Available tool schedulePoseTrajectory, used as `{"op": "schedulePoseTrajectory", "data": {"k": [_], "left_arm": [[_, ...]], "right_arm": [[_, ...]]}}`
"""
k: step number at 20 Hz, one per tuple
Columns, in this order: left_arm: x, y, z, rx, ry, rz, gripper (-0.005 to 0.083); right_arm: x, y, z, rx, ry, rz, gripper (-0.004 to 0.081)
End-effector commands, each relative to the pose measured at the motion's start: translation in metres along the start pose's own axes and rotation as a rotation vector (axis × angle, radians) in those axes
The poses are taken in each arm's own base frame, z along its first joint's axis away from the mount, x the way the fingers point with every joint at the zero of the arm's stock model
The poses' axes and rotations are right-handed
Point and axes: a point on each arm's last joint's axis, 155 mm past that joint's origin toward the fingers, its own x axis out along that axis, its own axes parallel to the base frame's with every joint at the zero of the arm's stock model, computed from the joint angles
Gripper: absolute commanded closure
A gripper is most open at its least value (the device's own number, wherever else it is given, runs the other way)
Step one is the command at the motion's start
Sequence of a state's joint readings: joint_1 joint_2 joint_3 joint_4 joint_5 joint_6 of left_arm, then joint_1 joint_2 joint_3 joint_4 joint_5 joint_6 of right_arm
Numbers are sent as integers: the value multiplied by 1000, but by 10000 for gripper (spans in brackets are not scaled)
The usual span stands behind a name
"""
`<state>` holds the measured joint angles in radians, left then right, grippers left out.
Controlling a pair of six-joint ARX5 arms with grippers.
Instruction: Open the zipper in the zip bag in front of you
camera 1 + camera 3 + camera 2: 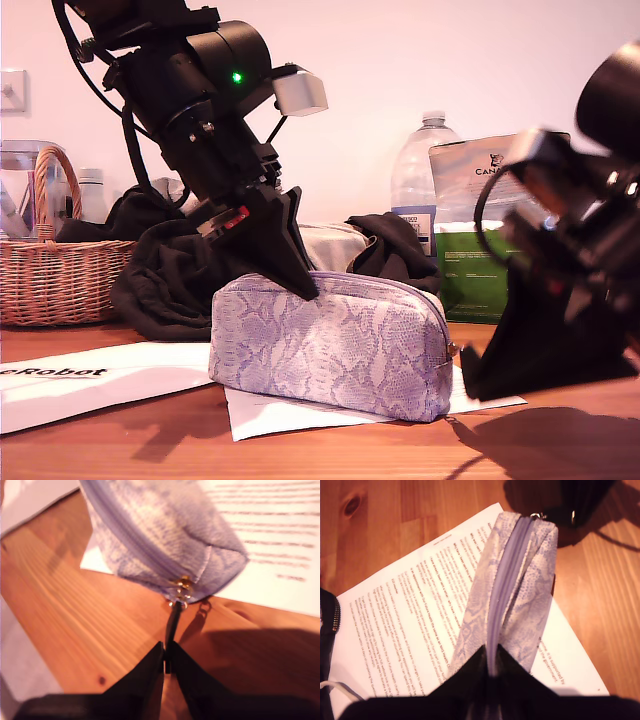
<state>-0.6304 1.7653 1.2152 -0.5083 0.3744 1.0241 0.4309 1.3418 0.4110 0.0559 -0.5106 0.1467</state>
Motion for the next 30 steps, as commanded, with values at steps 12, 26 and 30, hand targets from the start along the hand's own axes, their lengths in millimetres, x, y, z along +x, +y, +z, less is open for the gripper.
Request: {"op": "schedulePoseTrajectory", "data": {"k": [12,26,30], "left_arm": [[15,-17,7,22,7,-47,797],[16,-18,11,35,4,-43,797],[16,-18,11,36,4,-44,797]], "right_arm": [[-27,40,70,187,-33,120,783],[-33,68,103,193,-86,192,783],[-28,73,104,171,-96,184,783]]}}
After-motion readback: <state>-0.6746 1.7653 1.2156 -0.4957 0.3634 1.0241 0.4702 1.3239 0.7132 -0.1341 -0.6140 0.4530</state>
